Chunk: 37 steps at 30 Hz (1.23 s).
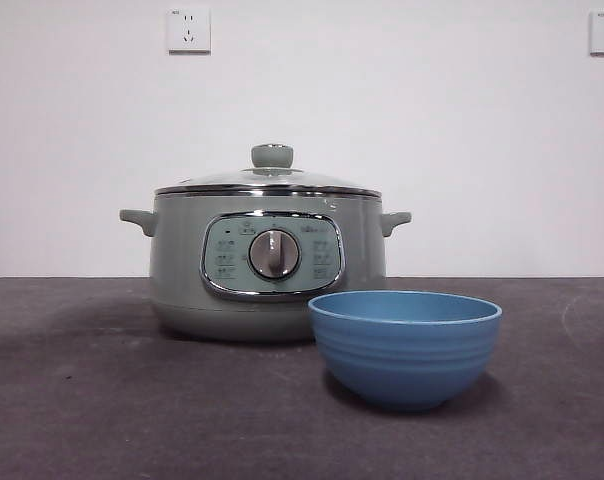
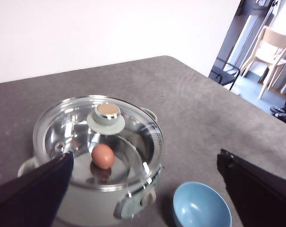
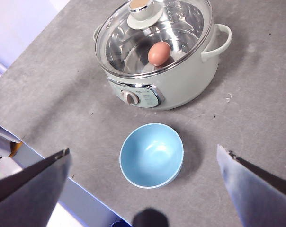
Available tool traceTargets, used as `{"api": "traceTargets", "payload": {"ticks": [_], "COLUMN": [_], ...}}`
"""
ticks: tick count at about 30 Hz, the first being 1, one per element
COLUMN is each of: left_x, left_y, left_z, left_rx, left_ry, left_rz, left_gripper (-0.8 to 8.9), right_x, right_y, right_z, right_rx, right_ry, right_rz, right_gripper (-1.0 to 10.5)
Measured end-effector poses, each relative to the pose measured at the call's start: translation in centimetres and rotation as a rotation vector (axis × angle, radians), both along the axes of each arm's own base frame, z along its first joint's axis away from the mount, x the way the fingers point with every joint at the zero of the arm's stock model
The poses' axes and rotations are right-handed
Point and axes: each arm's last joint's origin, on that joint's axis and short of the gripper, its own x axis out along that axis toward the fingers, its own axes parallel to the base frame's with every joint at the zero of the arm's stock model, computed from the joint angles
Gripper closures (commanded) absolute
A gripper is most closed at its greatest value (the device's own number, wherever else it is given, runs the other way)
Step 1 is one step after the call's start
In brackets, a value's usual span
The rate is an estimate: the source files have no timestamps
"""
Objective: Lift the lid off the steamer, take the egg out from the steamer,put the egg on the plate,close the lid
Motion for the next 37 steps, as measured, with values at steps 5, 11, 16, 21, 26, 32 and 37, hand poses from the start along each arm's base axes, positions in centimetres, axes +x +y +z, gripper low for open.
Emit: {"api": "traceTargets", "payload": {"ticks": [5,11,16,21,26,32,37], "left_x": [3.9,9.0,13.1,16.0,17.8,18.7,18.9], "left_y": [-2.6,-6.4,-9.1,-11.0,-12.3,-14.0,-14.5], "left_z": [0.4,-0.1,-2.0,-5.3,-8.6,-10.8,-11.6], "left_rx": [0.041,0.109,0.128,0.148,0.183,0.213,0.249], "left_ry": [-0.015,-0.052,-0.076,-0.055,0.005,0.010,0.012], "left_rz": [-0.013,0.010,0.022,0.029,0.029,0.020,0.053], "left_gripper": [2.16,2.16,2.16,2.16,2.16,2.16,2.93], "right_x": [0.0,0.0,0.1,0.3,0.5,0.5,0.5], "right_y": [0.0,0.0,0.0,0.0,0.1,0.1,0.1], "right_z": [0.0,0.0,0.0,-0.1,-0.2,-0.2,-0.2], "right_rx": [0.000,0.000,0.000,-0.002,-0.002,-0.002,-0.002], "right_ry": [0.000,0.001,0.003,0.012,0.017,0.017,0.017], "right_rz": [0.000,0.000,0.000,0.000,0.000,0.000,0.000], "right_gripper": [3.3,3.3,3.3,3.3,3.3,3.3,3.3]}}
